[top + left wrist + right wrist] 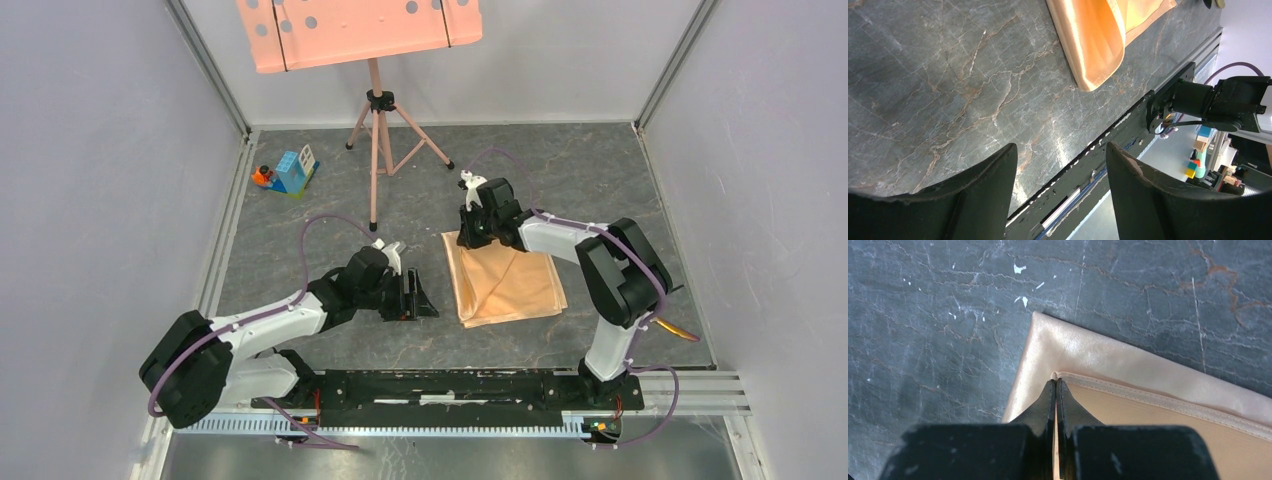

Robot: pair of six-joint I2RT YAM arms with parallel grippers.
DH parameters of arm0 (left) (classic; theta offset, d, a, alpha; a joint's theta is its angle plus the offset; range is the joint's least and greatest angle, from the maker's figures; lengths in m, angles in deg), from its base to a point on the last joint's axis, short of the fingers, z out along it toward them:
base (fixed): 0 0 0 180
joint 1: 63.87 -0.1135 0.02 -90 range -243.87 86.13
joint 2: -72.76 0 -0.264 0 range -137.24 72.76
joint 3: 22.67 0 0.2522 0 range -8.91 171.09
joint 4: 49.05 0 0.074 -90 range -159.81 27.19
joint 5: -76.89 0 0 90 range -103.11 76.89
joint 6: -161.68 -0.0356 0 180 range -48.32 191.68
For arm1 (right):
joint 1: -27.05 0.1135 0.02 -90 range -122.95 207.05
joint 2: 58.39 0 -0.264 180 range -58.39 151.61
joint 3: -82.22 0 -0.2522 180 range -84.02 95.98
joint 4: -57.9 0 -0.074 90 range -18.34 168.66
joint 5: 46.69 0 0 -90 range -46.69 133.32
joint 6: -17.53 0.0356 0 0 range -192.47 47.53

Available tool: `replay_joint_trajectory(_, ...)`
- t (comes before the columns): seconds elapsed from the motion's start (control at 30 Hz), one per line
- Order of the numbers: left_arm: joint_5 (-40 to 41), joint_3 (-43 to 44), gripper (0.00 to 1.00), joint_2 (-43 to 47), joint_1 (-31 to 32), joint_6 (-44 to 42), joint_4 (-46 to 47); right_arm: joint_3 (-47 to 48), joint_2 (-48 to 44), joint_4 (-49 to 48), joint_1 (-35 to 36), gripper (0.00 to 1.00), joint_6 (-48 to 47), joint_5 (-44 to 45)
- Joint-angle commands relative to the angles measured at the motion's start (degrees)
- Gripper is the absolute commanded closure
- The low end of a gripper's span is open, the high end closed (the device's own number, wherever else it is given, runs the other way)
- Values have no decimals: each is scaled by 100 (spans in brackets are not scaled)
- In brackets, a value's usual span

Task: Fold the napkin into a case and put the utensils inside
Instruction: Fold the top corner of the square-folded napkin at the center of the board, then smooth out the upper triangle-folded napkin at the center of the board.

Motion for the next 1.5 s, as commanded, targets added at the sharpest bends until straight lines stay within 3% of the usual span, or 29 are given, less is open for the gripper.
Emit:
replay_joint_trajectory(0.0, 43, -78, 28, 129, -29, 236, 124, 272, 140, -476, 20, 100, -89, -185)
replay_joint_trajectory(0.67, 33, -90, 28, 193, -31, 245, 60, 386, 440, -753, 22, 94, 140, -48)
replay_joint_trajectory(0.77, 17, -85, 28, 157, -29, 235, 68, 434, 445, -734, 30, 88, 158, -74)
replay_joint_trajectory(0.9, -23, 47, 27, -34, -28, 176, 128, 574, 260, -482, 6, 63, 198, -184)
replay_joint_trajectory(1.07, -49, 647, 27, -600, -51, 108, 277, 294, -659, -327, -385, 42, 173, -437)
replay_joint_trajectory(1.17, 48, 1282, 28, -1190, -50, 33, 280, -318, -1152, -604, -883, 36, 180, -680)
replay_joint_trajectory(1.3, 312, 2153, 31, -2012, -109, -73, 458, -865, -1257, -945, -1598, 39, 343, -1308)
replay_joint_trajectory(1.47, 1244, 3376, 38, -3016, -125, -727, -358, -1191, -1321, -1241, -1940, 45, 378, -1455)
